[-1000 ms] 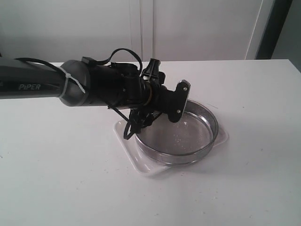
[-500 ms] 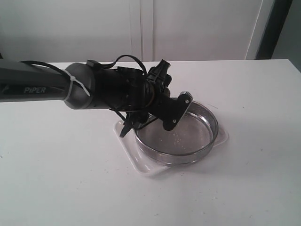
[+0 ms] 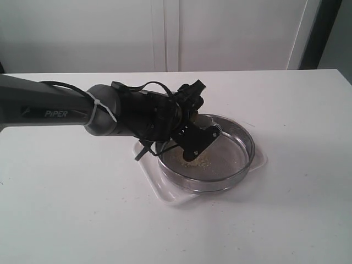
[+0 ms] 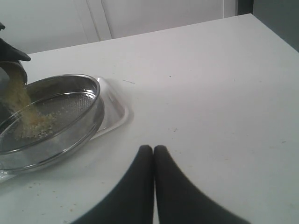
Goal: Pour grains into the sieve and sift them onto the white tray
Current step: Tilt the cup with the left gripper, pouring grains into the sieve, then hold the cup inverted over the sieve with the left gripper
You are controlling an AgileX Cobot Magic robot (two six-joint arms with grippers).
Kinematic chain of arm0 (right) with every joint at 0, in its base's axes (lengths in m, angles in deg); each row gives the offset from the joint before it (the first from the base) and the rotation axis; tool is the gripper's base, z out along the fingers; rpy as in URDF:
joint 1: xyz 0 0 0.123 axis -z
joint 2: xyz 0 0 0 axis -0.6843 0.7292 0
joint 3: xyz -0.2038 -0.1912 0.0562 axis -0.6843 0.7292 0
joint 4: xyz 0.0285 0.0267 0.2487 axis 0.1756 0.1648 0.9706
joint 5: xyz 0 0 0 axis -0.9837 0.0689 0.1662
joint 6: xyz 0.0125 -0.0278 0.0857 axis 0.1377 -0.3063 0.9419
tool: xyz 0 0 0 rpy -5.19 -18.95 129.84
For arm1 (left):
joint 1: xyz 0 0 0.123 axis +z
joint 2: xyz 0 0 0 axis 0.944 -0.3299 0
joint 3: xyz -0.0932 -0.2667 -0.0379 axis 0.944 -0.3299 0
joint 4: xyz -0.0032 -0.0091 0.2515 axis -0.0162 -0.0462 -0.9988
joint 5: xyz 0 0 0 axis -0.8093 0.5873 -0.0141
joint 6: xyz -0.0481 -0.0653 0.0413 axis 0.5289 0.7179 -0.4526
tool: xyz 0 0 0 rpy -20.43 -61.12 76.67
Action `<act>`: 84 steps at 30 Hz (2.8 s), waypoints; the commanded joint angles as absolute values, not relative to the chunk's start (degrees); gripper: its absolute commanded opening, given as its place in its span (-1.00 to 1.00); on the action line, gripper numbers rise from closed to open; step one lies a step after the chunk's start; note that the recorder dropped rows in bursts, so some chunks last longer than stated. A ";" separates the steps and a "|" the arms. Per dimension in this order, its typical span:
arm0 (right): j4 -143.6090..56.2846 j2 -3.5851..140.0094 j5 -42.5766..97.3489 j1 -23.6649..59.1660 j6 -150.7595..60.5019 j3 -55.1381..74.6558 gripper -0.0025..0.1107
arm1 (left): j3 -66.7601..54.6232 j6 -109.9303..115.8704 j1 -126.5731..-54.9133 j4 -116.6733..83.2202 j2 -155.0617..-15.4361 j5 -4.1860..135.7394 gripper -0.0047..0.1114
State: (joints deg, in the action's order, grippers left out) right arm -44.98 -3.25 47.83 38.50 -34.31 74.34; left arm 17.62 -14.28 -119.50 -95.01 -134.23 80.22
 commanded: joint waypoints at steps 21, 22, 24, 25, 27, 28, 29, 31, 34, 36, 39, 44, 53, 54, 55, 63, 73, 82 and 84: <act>-45.18 -3.59 47.03 38.60 -34.18 74.66 -0.96 | 17.96 -23.47 -123.47 -116.67 -133.78 86.96 -0.92; -45.18 -3.59 47.03 38.60 -34.18 74.66 -0.96 | 17.96 -23.47 -123.47 -116.67 -133.78 87.25 -0.92; -45.18 -3.59 47.03 38.60 -34.18 74.66 -0.96 | 17.96 -23.47 -123.47 -116.67 -133.78 87.09 -0.92; -45.18 -3.59 47.03 38.60 -34.18 74.66 -0.96 | 17.96 -23.60 -123.47 -116.67 -133.78 86.78 -0.92; -45.18 -3.59 47.03 38.60 -34.18 74.66 -0.96 | 17.96 -25.60 -123.50 -116.67 -133.78 86.62 -0.92; -45.18 -3.59 47.03 38.60 -34.18 74.66 -0.96 | 17.96 -27.14 -123.50 -116.67 -133.78 86.62 -0.92; -45.18 -3.59 47.03 38.60 -34.18 74.66 -0.96 | 17.96 -28.62 -123.50 -116.67 -133.78 86.62 -0.92; -45.18 -3.59 47.03 38.60 -34.18 74.66 -0.96 | 17.96 -30.56 -123.50 -116.67 -133.78 86.62 -0.92; -45.18 -3.59 47.03 38.60 -34.18 74.66 -0.96 | 17.96 -31.01 -123.50 -116.67 -133.78 86.62 -0.92; -45.18 -3.59 47.03 38.60 -34.18 74.66 -0.96 | 17.96 -31.01 -123.50 -116.67 -133.78 86.62 -0.92; -45.18 -3.59 47.03 38.60 -34.18 74.66 -0.96 | 17.96 -31.02 -123.50 -116.67 -133.78 86.62 -0.92; -45.18 -3.59 47.03 38.60 -34.18 74.66 -0.96 | 17.96 -30.80 -123.50 -116.67 -133.78 85.72 -0.92; -45.18 -3.59 47.03 38.60 -34.18 74.66 -0.96 | 17.96 -30.80 -123.50 -116.67 -133.78 83.91 -0.92; -45.18 -3.59 47.03 38.60 -34.18 74.66 -0.96 | 17.96 -30.80 -123.50 -116.67 -133.78 83.49 -0.92; -45.18 -3.59 47.03 38.60 -34.18 74.66 -0.96 | 17.96 -30.80 -123.50 -116.67 -133.78 83.31 -0.92; -45.18 -3.59 47.03 38.60 -34.18 74.66 -0.96 | 17.96 -30.80 -123.50 -116.67 -133.78 83.31 -0.92; -45.18 -3.59 47.03 38.60 -34.18 74.66 -0.96 | 17.96 -29.36 -123.50 -116.32 -133.78 83.42 -0.92; -45.18 -3.59 47.03 38.60 -32.71 74.66 -0.96 | 17.96 -28.96 -123.38 -116.67 -133.78 81.77 -0.92; -45.18 -3.59 47.03 38.60 -32.85 74.66 -0.96 | 17.96 -28.90 -123.38 -116.21 -133.78 81.88 -0.92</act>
State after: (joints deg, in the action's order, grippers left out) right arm -44.98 -3.25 47.83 38.50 -33.37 74.34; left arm 17.73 -29.42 -123.35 -115.22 -134.23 81.93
